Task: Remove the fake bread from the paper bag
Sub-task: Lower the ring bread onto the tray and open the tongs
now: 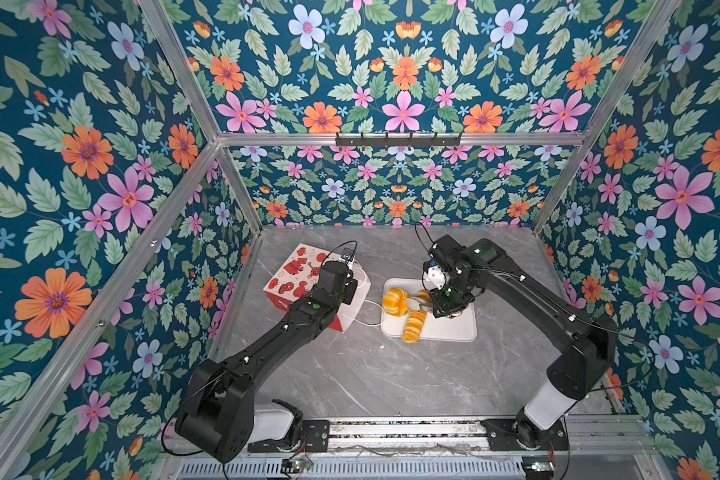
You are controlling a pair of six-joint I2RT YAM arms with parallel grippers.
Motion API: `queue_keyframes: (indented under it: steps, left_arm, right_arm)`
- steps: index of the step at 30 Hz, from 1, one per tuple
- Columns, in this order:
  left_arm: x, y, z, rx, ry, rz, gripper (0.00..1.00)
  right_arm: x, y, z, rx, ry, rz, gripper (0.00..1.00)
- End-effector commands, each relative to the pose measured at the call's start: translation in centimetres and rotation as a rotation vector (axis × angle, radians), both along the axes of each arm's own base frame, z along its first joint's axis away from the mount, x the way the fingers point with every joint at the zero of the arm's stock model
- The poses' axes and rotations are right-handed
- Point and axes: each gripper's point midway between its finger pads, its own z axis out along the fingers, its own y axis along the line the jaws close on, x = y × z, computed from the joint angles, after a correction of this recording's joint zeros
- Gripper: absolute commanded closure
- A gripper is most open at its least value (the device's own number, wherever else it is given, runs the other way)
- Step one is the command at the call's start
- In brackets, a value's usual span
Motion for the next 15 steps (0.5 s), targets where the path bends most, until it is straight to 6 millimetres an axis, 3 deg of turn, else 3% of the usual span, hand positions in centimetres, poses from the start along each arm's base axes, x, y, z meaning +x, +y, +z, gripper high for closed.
queue_keyframes:
  steps: [1, 15]
  left_arm:
    - [0.0, -0.1, 0.9, -0.037, -0.031, 0.003, 0.98]
    - [-0.4, -0.6, 1.9, -0.076, -0.051, -0.030, 0.98]
  right_arm:
    - [0.2, -0.9, -0.6, -0.067, 0.037, 0.002, 0.74]
    - [2.8, -0.3, -1.2, -0.105, 0.005, -0.022, 0.71]
